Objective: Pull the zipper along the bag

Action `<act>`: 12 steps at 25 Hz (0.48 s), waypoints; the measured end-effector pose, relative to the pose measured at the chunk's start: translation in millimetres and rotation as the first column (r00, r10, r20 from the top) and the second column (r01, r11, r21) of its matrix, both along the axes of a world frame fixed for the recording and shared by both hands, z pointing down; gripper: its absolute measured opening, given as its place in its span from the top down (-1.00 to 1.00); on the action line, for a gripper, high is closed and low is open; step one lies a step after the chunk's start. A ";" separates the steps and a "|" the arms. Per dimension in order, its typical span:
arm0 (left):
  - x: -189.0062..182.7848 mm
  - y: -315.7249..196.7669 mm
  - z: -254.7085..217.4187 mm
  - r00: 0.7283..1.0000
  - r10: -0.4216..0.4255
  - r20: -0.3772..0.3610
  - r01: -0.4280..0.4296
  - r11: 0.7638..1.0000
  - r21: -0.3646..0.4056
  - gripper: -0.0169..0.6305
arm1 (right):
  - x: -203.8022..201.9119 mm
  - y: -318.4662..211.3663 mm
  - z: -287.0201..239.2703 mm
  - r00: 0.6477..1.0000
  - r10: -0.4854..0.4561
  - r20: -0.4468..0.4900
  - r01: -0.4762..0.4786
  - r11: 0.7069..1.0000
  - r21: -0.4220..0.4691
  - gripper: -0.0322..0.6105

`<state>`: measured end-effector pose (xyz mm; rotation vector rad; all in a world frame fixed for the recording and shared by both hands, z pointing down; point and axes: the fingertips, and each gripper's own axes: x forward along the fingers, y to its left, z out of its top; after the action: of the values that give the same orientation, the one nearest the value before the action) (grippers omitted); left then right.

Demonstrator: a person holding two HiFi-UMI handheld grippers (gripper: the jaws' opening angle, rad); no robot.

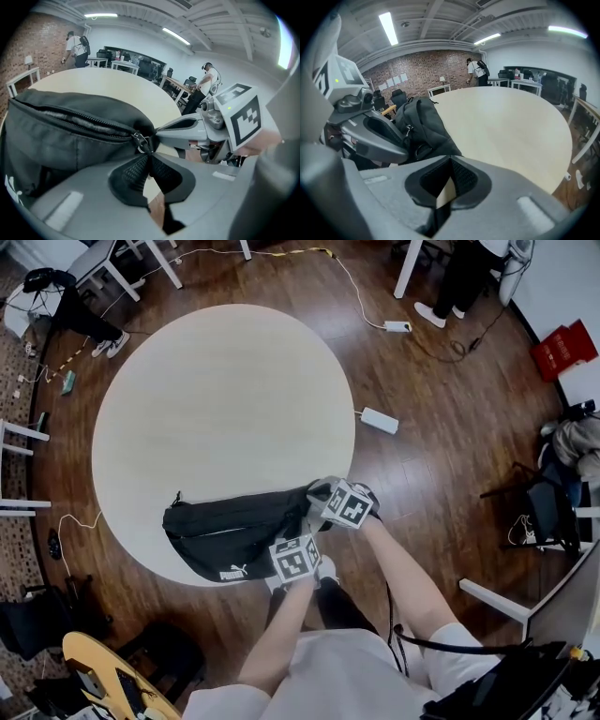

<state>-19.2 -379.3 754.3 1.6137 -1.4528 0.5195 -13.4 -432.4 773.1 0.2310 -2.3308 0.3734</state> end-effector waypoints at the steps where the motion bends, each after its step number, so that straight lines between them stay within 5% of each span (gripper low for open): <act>1: -2.1 5.6 -2.2 1.000 0.010 -0.011 -0.010 1.000 -0.003 0.87 | 0.1 -0.3 0.0 1.000 0.001 0.000 -0.001 1.000 0.002 0.94; 7: -35.0 33.9 -30.8 0.990 0.138 -0.031 -0.136 0.989 0.060 0.87 | 4.5 -3.5 7.8 0.999 0.039 -0.006 -0.039 0.999 -0.007 0.94; 12: -89.1 45.8 -54.6 0.975 0.215 0.053 -0.219 0.970 0.106 0.88 | 13.6 -2.0 13.2 0.996 0.066 -0.056 -0.067 0.998 -0.007 0.94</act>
<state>-108.2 -333.5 699.7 1.8737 -1.3631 0.6081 0.2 -434.4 786.3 0.3115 -2.2706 0.4054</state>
